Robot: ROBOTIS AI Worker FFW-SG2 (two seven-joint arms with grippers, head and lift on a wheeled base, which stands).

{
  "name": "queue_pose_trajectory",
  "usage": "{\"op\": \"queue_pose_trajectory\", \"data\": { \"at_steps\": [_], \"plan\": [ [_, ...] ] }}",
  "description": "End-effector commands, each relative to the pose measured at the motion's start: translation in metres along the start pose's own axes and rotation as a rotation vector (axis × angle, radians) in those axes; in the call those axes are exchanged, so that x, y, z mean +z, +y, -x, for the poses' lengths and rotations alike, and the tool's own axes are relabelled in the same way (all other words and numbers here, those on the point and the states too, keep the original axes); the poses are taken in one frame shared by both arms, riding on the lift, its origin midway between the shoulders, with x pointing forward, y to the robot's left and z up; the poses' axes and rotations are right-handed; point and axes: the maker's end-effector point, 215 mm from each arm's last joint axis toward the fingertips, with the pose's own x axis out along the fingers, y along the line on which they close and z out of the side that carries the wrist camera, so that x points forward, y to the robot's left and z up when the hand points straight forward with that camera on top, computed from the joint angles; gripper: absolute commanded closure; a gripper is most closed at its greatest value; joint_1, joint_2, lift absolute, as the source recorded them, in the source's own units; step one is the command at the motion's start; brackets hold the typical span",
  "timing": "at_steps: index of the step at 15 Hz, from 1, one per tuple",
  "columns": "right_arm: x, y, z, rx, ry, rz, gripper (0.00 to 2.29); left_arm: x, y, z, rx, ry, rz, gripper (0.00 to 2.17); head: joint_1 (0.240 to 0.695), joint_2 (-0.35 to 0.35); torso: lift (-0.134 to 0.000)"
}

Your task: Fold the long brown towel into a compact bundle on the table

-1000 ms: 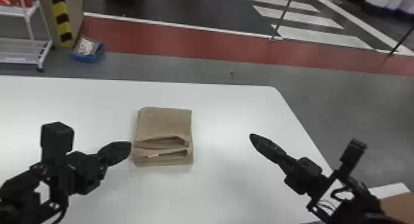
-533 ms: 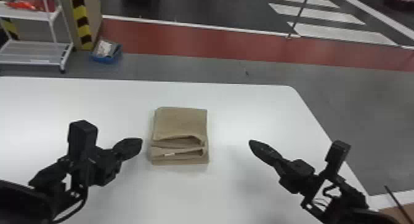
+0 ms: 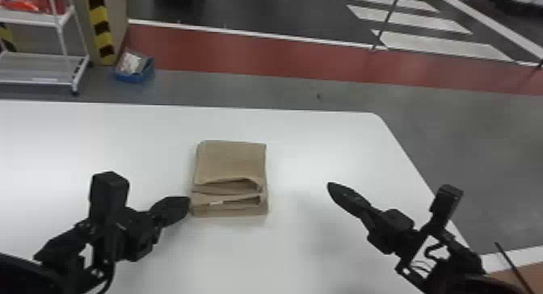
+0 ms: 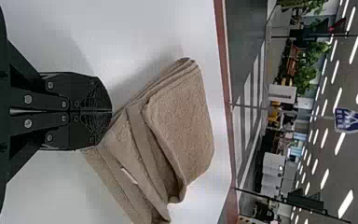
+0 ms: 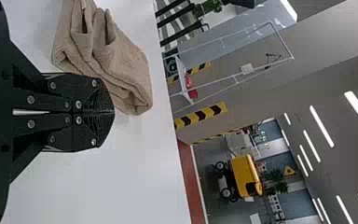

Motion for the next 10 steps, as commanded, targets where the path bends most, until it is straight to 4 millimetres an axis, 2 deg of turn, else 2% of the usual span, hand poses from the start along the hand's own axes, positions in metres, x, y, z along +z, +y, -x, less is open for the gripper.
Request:
{"op": "queue_pose_trajectory", "data": {
  "at_steps": [1, 5, 7, 8, 9, 10],
  "plan": [
    [0.003, -0.001, 0.002, -0.002, -0.007, -0.004, 2.07, 0.003, -0.010, 0.003, -0.025, 0.017, 0.022, 1.36, 0.695, -0.273, -0.123],
    [0.006, 0.000, 0.000, 0.001, -0.013, -0.006, 2.07, 0.006, -0.029, 0.012, -0.060, 0.013, 0.047, 1.35, 0.695, -0.290, -0.123],
    [0.013, 0.006, -0.001, 0.015, -0.030, -0.018, 1.95, 0.006, -0.024, 0.015, -0.037, 0.005, 0.054, 1.35, 0.695, -0.298, -0.123],
    [0.017, 0.007, -0.001, 0.016, -0.037, -0.016, 1.78, 0.012, -0.020, 0.020, -0.029, -0.007, 0.047, 1.35, 0.695, -0.298, -0.123],
    [0.020, 0.007, -0.002, 0.018, -0.037, -0.012, 1.40, 0.025, -0.016, 0.026, -0.017, -0.032, 0.039, 1.16, 0.695, -0.295, -0.123],
    [0.034, 0.007, -0.005, 0.023, -0.048, 0.018, 0.68, 0.046, -0.005, 0.035, 0.001, -0.070, 0.024, 0.67, 0.695, -0.291, -0.123]
  ]
}}
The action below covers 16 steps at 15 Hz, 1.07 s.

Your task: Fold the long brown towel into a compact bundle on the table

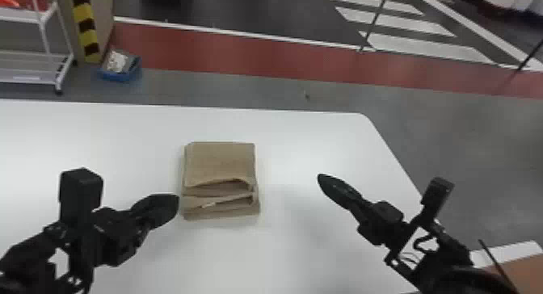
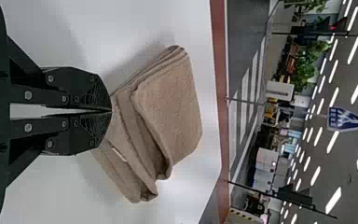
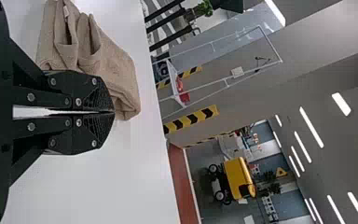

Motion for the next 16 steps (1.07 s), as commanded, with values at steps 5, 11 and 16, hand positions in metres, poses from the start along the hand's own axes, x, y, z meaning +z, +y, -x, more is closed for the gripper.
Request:
{"op": "queue_pose_trajectory", "data": {
  "at_steps": [5, 11, 16],
  "plan": [
    [0.059, 0.015, -0.060, 0.003, -0.027, 0.169, 0.06, 0.110, 0.064, 0.037, 0.182, -0.196, -0.091, 0.03, 0.695, -0.224, -0.123],
    [0.083, 0.035, -0.120, -0.003, -0.037, 0.218, 0.06, 0.171, 0.127, 0.033, 0.337, -0.296, -0.189, 0.02, 0.670, -0.110, -0.123],
    [0.065, 0.041, -0.139, -0.090, -0.069, 0.197, 0.06, 0.194, 0.150, 0.044, 0.472, -0.431, -0.126, 0.03, 0.625, -0.034, -0.123]
  ]
}}
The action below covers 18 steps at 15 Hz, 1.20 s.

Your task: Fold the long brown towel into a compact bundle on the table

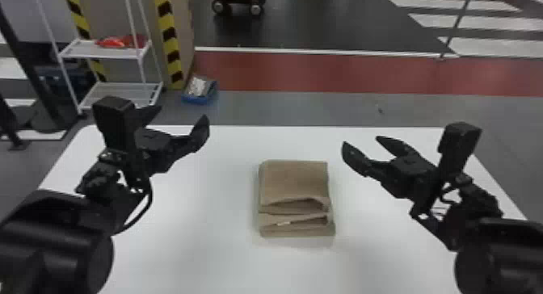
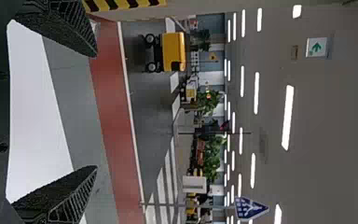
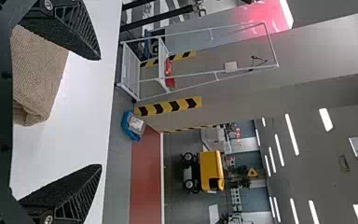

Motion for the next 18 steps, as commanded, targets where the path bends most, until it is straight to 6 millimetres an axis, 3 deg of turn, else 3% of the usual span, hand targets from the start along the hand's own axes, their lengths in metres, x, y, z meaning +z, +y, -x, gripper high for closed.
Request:
{"op": "queue_pose_trajectory", "data": {
  "at_steps": [1, 6, 9, 11, 14, 18],
  "plan": [
    [-0.007, 0.007, 0.001, -0.024, -0.025, 0.004, 0.06, 0.007, -0.011, 0.007, 0.013, -0.070, 0.007, 0.03, 0.623, -0.028, -0.123],
    [-0.039, 0.027, 0.041, -0.102, -0.044, 0.063, 0.07, -0.014, -0.026, 0.051, 0.035, -0.138, 0.001, 0.03, 0.657, -0.036, -0.123],
    [-0.054, 0.029, 0.071, -0.172, -0.017, 0.070, 0.07, -0.031, -0.022, 0.075, 0.048, -0.106, -0.005, 0.03, 0.695, -0.035, -0.123],
    [-0.060, 0.038, 0.090, -0.181, -0.028, 0.068, 0.07, -0.030, -0.006, 0.098, 0.078, -0.100, -0.027, 0.03, 0.695, -0.033, -0.123],
    [-0.067, 0.044, 0.095, -0.182, -0.012, 0.045, 0.07, -0.038, 0.018, 0.111, 0.114, -0.081, -0.037, 0.03, 0.695, -0.006, -0.123],
    [-0.068, 0.054, 0.103, -0.180, -0.012, 0.051, 0.07, -0.038, 0.021, 0.117, 0.107, -0.069, -0.045, 0.03, 0.695, 0.035, -0.123]
  ]
}}
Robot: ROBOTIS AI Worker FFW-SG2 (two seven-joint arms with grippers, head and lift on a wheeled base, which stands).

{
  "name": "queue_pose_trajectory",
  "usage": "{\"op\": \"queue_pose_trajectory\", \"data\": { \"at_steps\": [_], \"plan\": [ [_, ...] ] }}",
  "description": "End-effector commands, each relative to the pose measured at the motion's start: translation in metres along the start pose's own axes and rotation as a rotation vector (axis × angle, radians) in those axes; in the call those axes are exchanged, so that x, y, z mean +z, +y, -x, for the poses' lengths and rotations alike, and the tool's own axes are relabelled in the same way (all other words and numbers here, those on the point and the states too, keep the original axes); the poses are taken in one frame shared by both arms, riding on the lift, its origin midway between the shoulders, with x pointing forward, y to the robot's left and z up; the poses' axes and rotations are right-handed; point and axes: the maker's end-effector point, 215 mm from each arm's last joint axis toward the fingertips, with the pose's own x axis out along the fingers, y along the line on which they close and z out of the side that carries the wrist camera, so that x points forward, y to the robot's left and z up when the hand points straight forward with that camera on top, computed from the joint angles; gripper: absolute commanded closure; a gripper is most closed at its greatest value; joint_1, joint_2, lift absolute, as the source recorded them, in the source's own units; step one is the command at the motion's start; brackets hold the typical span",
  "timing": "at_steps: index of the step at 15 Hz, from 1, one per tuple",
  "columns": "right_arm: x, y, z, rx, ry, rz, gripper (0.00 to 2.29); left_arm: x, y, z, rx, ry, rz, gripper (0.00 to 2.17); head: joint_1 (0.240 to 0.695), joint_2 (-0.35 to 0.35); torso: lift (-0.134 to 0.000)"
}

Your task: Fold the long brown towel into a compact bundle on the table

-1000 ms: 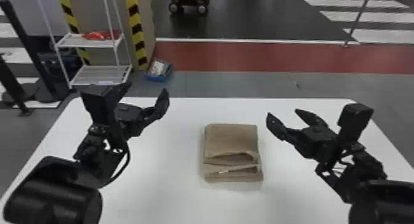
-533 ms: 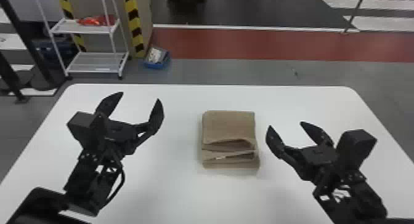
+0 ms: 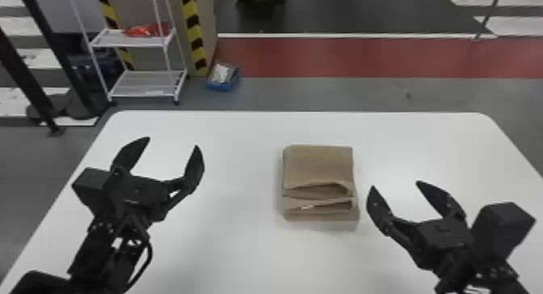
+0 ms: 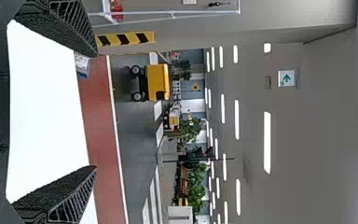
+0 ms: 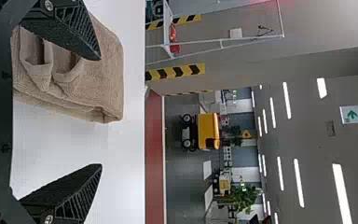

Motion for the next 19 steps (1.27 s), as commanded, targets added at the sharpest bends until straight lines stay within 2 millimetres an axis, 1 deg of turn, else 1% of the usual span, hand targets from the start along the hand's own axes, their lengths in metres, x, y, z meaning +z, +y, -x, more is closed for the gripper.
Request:
{"op": "queue_pose_trajectory", "data": {
  "at_steps": [1, 4, 5, 6, 9, 15, 19],
  "plan": [
    [0.002, 0.001, 0.005, 0.001, -0.007, 0.003, 0.07, 0.002, 0.001, 0.001, -0.004, 0.001, 0.002, 0.03, 0.695, 0.038, -0.123],
    [0.017, 0.002, 0.014, -0.005, -0.045, 0.011, 0.07, 0.006, 0.001, 0.004, -0.003, -0.005, 0.009, 0.03, 0.695, 0.040, -0.123],
    [0.019, 0.003, 0.017, -0.009, -0.055, 0.016, 0.07, 0.007, 0.001, 0.006, -0.002, -0.007, 0.009, 0.03, 0.695, 0.039, -0.123],
    [0.022, 0.003, 0.019, -0.010, -0.060, 0.018, 0.07, 0.008, 0.006, 0.010, 0.004, -0.006, 0.004, 0.03, 0.695, 0.038, -0.123],
    [0.027, 0.004, 0.021, -0.014, -0.073, 0.021, 0.07, 0.013, 0.008, 0.013, 0.008, -0.013, 0.018, 0.03, 0.695, 0.043, -0.123],
    [0.023, 0.012, 0.023, -0.001, -0.063, 0.020, 0.07, 0.015, 0.009, 0.021, 0.010, -0.013, 0.022, 0.03, 0.695, 0.054, -0.123],
    [0.027, 0.015, 0.026, 0.002, -0.085, 0.015, 0.06, 0.016, 0.010, 0.025, 0.013, -0.012, 0.022, 0.03, 0.695, 0.062, -0.123]
  ]
}}
